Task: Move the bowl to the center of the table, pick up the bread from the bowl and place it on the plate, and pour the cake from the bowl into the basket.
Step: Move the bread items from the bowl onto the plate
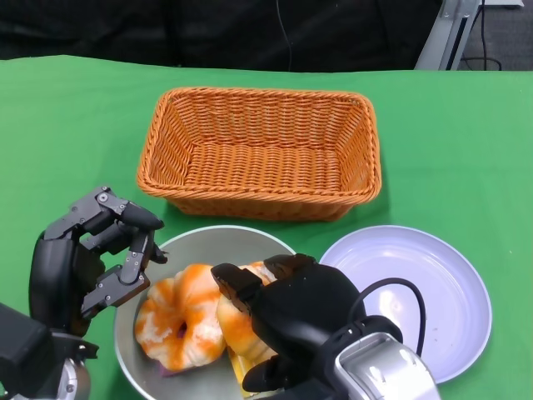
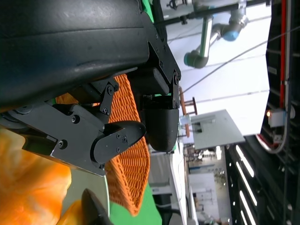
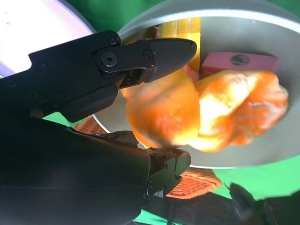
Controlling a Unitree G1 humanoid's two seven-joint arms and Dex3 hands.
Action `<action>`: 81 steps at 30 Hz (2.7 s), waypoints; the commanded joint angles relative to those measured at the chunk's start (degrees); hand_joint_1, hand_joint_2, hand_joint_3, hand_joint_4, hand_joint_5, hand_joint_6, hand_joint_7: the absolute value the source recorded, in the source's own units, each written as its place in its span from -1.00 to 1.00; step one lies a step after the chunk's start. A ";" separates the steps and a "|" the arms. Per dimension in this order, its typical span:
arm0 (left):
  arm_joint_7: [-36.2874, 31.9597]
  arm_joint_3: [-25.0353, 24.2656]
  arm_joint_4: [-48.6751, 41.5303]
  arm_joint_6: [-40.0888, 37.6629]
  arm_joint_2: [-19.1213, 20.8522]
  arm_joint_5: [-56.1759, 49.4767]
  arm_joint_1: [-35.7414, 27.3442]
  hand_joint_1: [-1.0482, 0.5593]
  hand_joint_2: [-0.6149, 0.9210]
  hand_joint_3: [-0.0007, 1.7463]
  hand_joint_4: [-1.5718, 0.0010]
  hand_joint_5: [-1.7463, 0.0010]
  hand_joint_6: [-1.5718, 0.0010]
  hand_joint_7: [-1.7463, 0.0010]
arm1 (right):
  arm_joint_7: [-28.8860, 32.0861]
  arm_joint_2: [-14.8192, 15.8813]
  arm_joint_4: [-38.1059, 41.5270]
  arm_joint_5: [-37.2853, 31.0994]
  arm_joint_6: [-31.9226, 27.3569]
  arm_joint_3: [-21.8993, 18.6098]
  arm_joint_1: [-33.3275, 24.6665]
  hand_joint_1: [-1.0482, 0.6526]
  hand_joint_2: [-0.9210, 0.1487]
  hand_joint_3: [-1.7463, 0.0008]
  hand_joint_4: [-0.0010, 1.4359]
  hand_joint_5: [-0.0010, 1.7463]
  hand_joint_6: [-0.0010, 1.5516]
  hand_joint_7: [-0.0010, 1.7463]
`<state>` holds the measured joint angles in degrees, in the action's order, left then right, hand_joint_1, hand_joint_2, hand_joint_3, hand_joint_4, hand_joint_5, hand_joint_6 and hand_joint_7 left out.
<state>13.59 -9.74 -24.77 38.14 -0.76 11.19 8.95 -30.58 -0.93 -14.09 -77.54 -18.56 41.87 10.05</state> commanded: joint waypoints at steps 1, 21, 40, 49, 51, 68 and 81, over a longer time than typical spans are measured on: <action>-1.90 -0.50 0.72 1.49 -0.15 -0.53 -0.12 0.13 0.57 0.16 -0.02 -0.88 0.06 -0.52 | -0.95 -0.21 1.57 -0.26 -0.61 0.48 -0.15 -0.95 -1.00 0.69 -0.62 -0.99 -0.76 -0.99; -1.91 0.77 1.86 1.20 1.07 -1.55 -1.17 0.17 0.54 0.20 -0.05 -0.79 0.01 -0.45 | 21.50 0.58 20.33 -8.72 -1.25 5.65 3.43 -0.27 -0.96 0.99 -0.39 0.30 -0.08 -0.96; -1.37 0.86 0.56 2.07 1.44 -1.48 -0.94 0.19 0.57 0.16 -0.06 -0.77 -0.01 -0.41 | 35.36 3.12 25.12 -0.17 2.59 2.18 8.66 -0.15 -0.96 1.00 -0.19 0.58 0.23 -0.94; -1.24 0.81 0.27 2.07 1.65 -1.30 -0.87 0.20 0.59 0.12 -0.05 -0.78 -0.01 -0.40 | 42.20 4.08 25.67 6.10 5.25 -2.04 10.67 -0.17 -1.00 0.97 -0.08 0.50 0.36 -0.97; -1.28 0.77 -0.21 2.58 1.82 -1.60 -0.73 0.21 0.61 0.11 -0.04 -0.77 -0.01 -0.40 | 43.07 4.19 25.44 6.89 5.53 -2.43 10.80 -0.18 -1.00 0.97 -0.10 0.51 0.38 -0.97; -0.33 0.74 -1.90 3.27 2.22 -0.92 0.05 0.16 0.59 0.09 -0.04 -0.78 -0.02 -0.38 | 47.69 4.42 21.03 27.71 22.65 -8.54 7.43 -0.14 -1.00 0.87 -0.13 0.59 0.01 -0.18; -0.69 0.64 -1.82 3.20 2.12 -1.13 0.02 0.16 0.60 0.08 -0.02 -0.78 0.00 -0.38 | 45.65 3.09 11.76 35.99 24.73 -13.47 3.13 -0.08 -1.00 0.85 0.01 0.54 0.14 -0.30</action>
<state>12.71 -8.81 -26.09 40.78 0.42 9.74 8.81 15.56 2.01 -0.03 -42.47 6.23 29.55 13.96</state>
